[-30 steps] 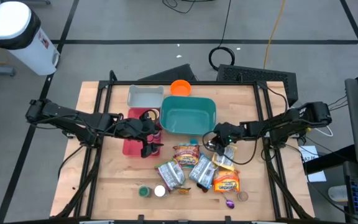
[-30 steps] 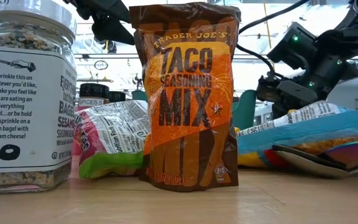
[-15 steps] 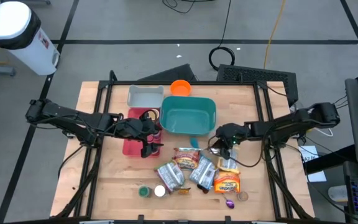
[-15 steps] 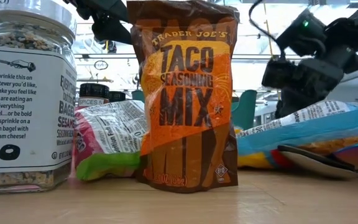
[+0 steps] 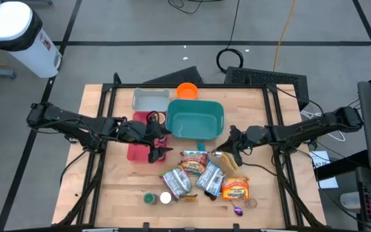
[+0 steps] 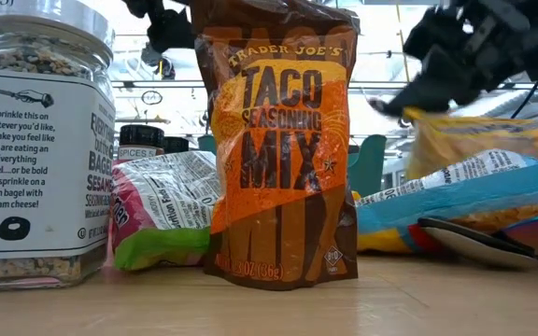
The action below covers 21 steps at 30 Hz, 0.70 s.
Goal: Pick & Place Food Item
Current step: Put the blue patterned spoon into the gray bin
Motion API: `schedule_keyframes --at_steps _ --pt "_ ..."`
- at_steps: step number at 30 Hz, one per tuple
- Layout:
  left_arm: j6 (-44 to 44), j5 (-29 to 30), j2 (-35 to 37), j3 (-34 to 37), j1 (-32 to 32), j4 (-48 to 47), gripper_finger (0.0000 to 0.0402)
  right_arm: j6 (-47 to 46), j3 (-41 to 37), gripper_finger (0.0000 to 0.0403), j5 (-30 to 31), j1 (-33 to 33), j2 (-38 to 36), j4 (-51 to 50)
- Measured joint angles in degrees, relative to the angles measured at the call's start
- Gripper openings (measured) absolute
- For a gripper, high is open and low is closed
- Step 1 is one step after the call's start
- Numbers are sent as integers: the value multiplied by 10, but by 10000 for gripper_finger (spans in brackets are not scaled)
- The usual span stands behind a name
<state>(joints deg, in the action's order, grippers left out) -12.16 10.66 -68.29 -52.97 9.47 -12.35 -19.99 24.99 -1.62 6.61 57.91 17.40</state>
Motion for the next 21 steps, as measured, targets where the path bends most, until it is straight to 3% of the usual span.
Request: schedule_keyframes --at_steps 5,14,21 --pt "0 0 -1 0 0 27 347 30 0 0 25 11 -3 57" --pt "2 0 -41 0 0 32 347 28 1 0 43 38 6 38" --pt "-12 7 -75 0 -1 94 347 35 1 0 78 52 10 46"
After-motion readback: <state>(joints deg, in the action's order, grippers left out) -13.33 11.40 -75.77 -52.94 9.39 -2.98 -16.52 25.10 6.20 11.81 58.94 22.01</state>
